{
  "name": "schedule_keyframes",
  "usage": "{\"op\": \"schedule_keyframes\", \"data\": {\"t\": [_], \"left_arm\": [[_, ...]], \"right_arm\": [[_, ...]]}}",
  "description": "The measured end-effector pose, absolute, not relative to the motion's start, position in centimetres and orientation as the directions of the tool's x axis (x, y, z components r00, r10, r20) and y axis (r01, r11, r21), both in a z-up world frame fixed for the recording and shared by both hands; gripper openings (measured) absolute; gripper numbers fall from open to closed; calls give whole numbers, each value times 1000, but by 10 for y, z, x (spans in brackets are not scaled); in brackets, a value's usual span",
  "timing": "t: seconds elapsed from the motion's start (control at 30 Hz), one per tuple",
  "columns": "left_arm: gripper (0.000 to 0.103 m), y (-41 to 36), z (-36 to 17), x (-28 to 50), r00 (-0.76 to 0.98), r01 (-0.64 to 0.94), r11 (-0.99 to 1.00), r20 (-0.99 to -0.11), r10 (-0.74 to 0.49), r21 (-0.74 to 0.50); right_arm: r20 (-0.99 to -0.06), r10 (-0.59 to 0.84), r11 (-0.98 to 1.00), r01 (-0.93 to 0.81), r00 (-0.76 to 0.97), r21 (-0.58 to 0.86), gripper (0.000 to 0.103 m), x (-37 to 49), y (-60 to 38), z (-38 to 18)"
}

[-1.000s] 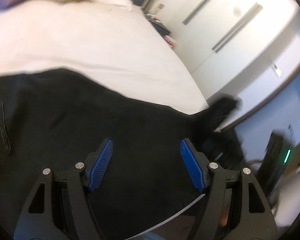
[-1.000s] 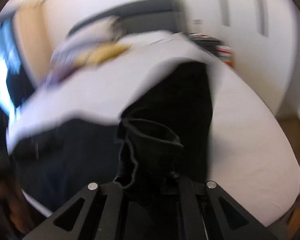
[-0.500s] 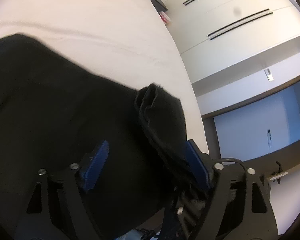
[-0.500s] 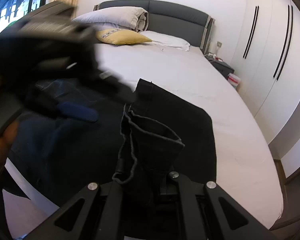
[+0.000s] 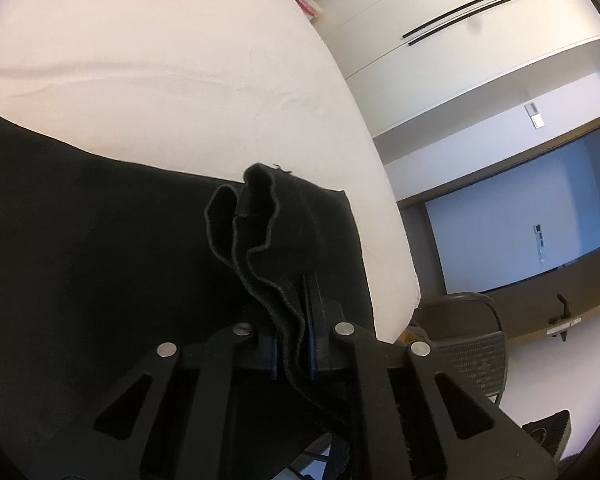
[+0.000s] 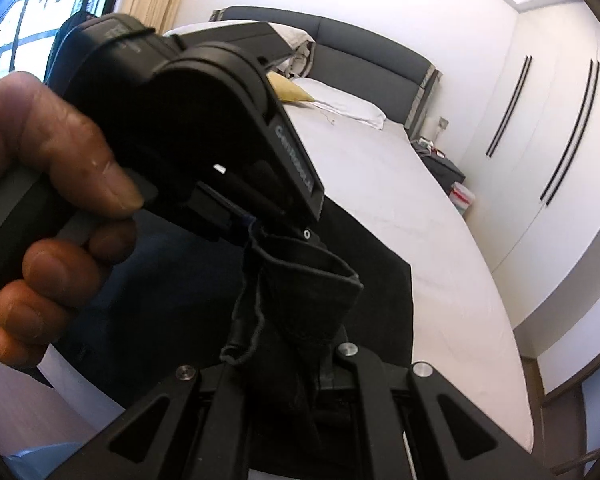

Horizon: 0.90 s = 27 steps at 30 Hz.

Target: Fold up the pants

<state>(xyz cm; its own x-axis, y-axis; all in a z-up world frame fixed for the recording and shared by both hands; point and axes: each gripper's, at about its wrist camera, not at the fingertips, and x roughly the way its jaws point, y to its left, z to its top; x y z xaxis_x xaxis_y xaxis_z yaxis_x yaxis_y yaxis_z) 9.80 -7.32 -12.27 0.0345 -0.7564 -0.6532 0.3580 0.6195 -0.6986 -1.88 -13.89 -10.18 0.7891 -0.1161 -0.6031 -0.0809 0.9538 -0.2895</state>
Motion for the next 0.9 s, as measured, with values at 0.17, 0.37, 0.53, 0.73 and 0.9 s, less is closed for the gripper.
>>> {"op": "schedule_keyframes", "data": {"t": [0.17,0.37,0.53,0.73,0.9], "left_arm": [[7,-45,-101,102,87,369,618,-636,-767,-694],[7,6,-94,104,145,358,658,-657,-740,-662],[7,36,-108,103,174,325,704,-691,-701,-632],[7,70,-128,101,191,284,744,-725,-662,-605],[7,84,-144,103,189,273,755,-737,-649,-596]], "right_arm": [[-576,-70,926,-162,814,-341,6,-14,-105,-88],[-574,11,890,-270,819,-368,6,-1,-54,-77],[-598,69,859,-352,798,-371,6,15,-22,-86],[-638,114,823,-432,761,-368,6,32,3,-101],[-665,119,807,-462,737,-368,7,53,-10,-110]]}}
